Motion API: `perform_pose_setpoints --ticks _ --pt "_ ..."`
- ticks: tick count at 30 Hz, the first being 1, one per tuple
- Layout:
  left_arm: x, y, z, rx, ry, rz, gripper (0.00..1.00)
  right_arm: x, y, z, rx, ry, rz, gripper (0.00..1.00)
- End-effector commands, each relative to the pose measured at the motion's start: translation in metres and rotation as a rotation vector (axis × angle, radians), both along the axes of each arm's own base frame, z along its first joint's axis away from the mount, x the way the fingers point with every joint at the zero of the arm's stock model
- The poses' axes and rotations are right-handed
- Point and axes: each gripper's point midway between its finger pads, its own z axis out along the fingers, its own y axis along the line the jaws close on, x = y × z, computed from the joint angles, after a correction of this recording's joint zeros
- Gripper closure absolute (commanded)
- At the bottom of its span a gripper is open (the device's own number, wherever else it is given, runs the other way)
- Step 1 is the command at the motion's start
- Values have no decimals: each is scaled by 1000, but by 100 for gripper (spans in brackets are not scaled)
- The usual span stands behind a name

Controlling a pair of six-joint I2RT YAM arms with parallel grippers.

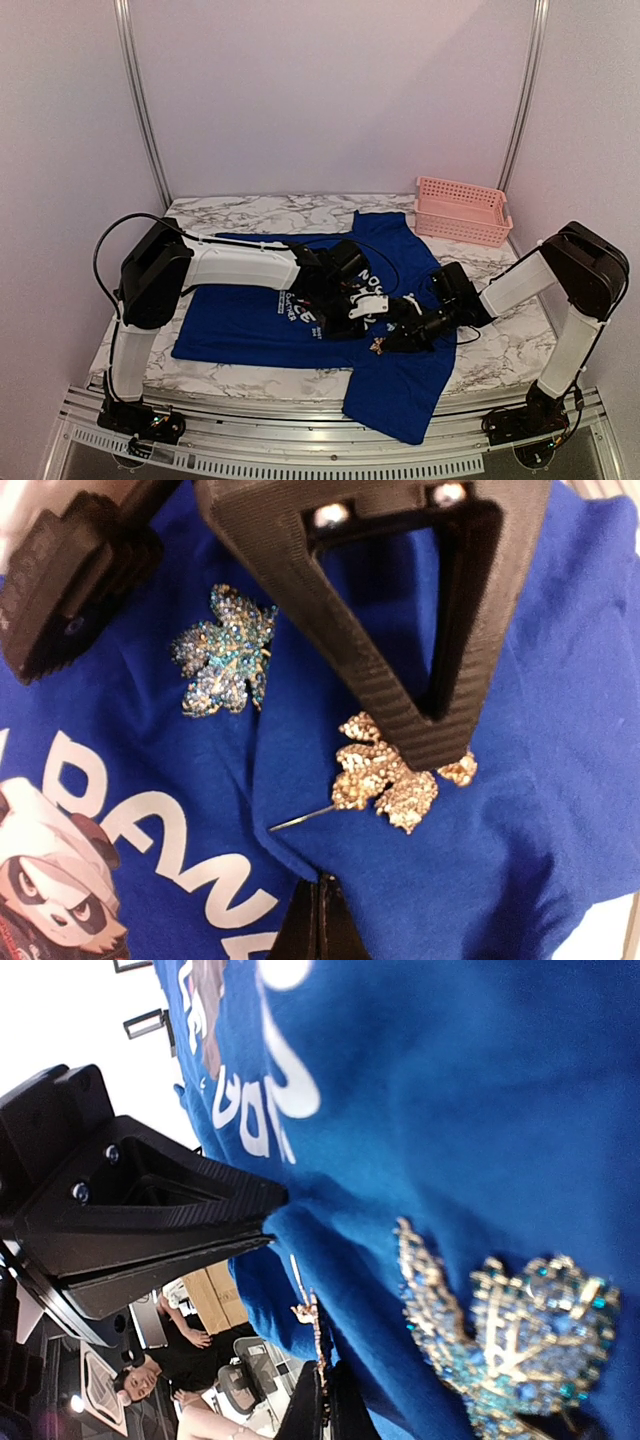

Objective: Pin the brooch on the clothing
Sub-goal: Pick up the clothing with brooches at the center of the board.

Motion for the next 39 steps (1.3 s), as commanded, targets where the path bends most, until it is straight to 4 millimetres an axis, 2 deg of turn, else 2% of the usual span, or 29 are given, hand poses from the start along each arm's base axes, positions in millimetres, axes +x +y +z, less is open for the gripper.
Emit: perform_pose_setpoints --ticks 1,10,19,27,31,35,39 --pt "-13 -3 21 -27 10 -38 100 17 -14 -10 -85 -5 -108 100" --pt "-19 -10 20 -45 33 -47 100 33 -11 -6 -67 -39 -179 100" --pt "-26 -9 18 -42 40 -50 100 51 -2 12 -8 -73 -231 100" --pt "-25 -6 14 -27 32 -46 100 55 2 18 28 -87 -234 100" --pt "-18 -7 15 -35 6 -35 100 47 10 23 55 -76 -190 100" --pt "7 -5 15 -18 -51 33 100 20 17 18 59 -36 -110 100" --pt "13 -4 19 -21 -74 38 100 3 23 22 88 0 -49 100"
